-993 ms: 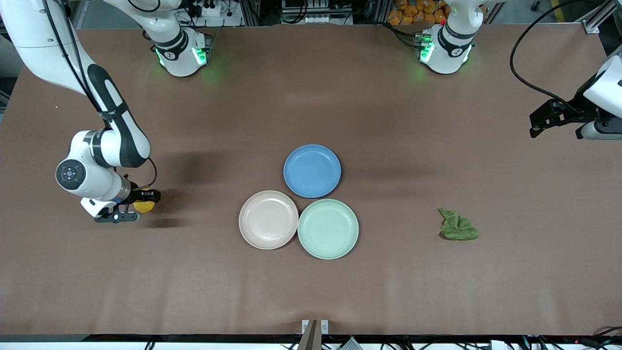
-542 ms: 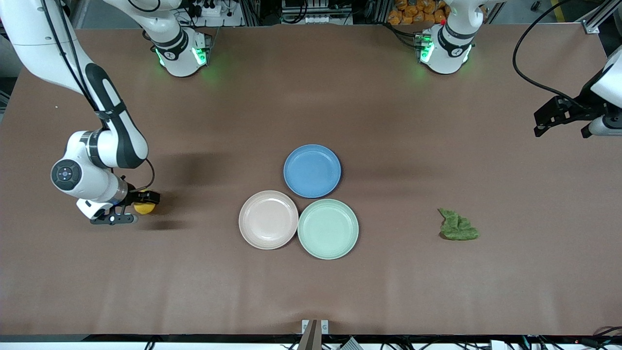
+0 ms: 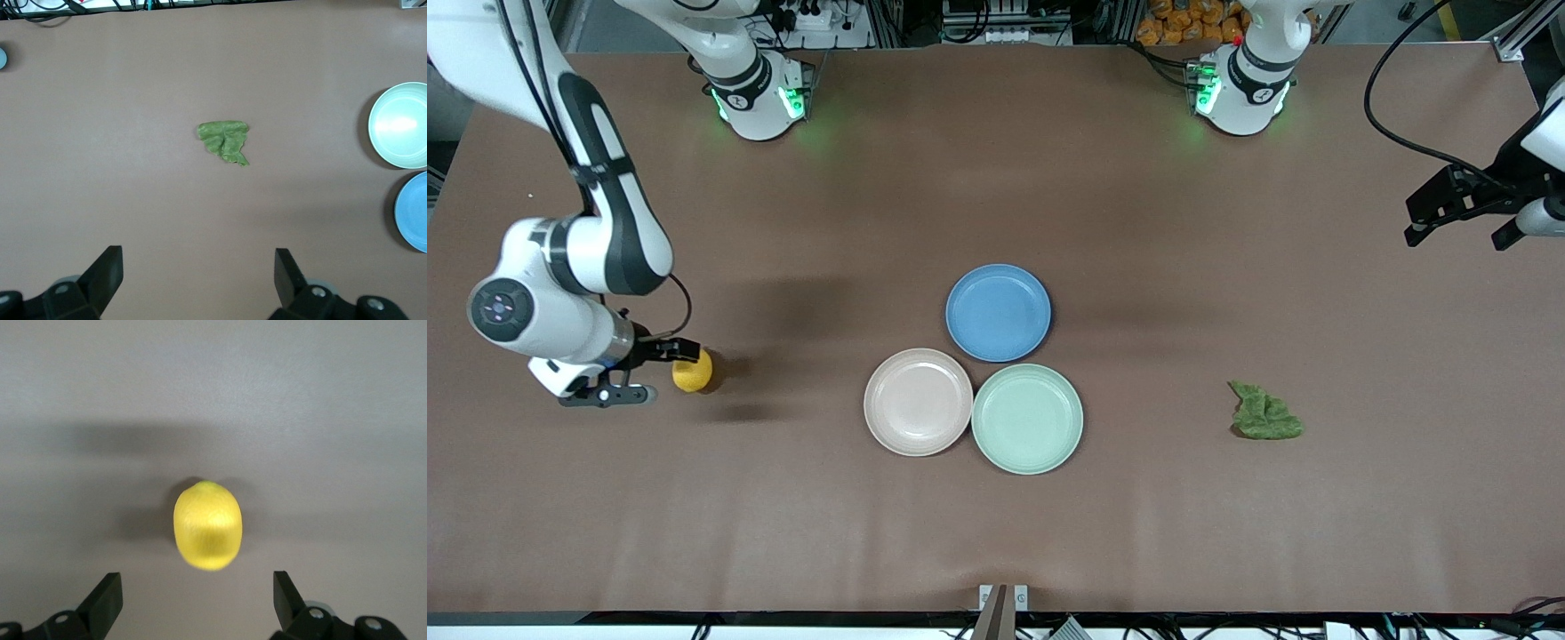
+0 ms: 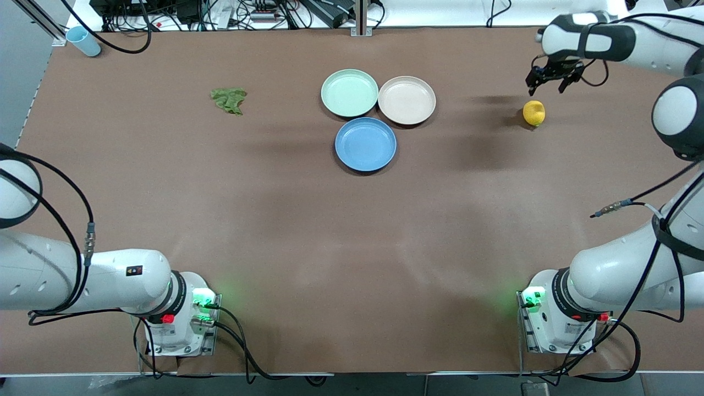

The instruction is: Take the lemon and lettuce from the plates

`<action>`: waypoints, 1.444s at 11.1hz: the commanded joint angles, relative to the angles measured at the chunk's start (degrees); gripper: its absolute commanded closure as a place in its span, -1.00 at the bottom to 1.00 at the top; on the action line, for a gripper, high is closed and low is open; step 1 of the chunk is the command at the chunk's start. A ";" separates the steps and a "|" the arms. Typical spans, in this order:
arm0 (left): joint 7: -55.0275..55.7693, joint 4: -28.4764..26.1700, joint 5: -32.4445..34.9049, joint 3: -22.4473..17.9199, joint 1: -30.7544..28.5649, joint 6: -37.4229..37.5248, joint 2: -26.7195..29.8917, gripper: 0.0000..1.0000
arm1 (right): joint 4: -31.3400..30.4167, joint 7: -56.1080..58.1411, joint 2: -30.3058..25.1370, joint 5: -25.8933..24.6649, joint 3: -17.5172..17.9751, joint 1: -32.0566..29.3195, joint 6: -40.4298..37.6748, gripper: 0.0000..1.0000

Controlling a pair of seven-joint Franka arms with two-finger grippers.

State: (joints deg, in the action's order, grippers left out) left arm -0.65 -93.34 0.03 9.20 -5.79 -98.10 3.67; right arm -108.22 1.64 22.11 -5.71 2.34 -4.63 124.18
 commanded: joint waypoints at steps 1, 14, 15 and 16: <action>-0.58 0.44 -1.26 0.03 -0.37 0.54 0.54 -1.00 | 0.20 -0.68 -7.85 -0.27 -0.58 0.67 -7.27 -1.00; -0.67 0.53 -1.35 0.12 -0.19 4.67 0.28 -1.00 | 23.75 -0.32 -16.31 6.32 -6.02 3.84 -37.60 -1.00; -0.67 0.53 -1.35 0.12 -0.19 5.19 0.28 -1.00 | 24.02 -0.24 -16.31 6.41 -6.55 3.84 -37.61 -1.00; -0.49 0.70 -1.35 0.20 0.07 6.59 0.28 -1.00 | 24.37 0.20 -16.31 6.41 -6.56 3.92 -37.69 -1.00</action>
State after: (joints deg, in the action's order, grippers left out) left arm -0.65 -93.13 0.03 9.27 -5.76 -94.13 3.69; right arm -85.25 1.51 5.91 -0.38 -2.87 -1.63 87.72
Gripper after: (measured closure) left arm 0.000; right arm 0.000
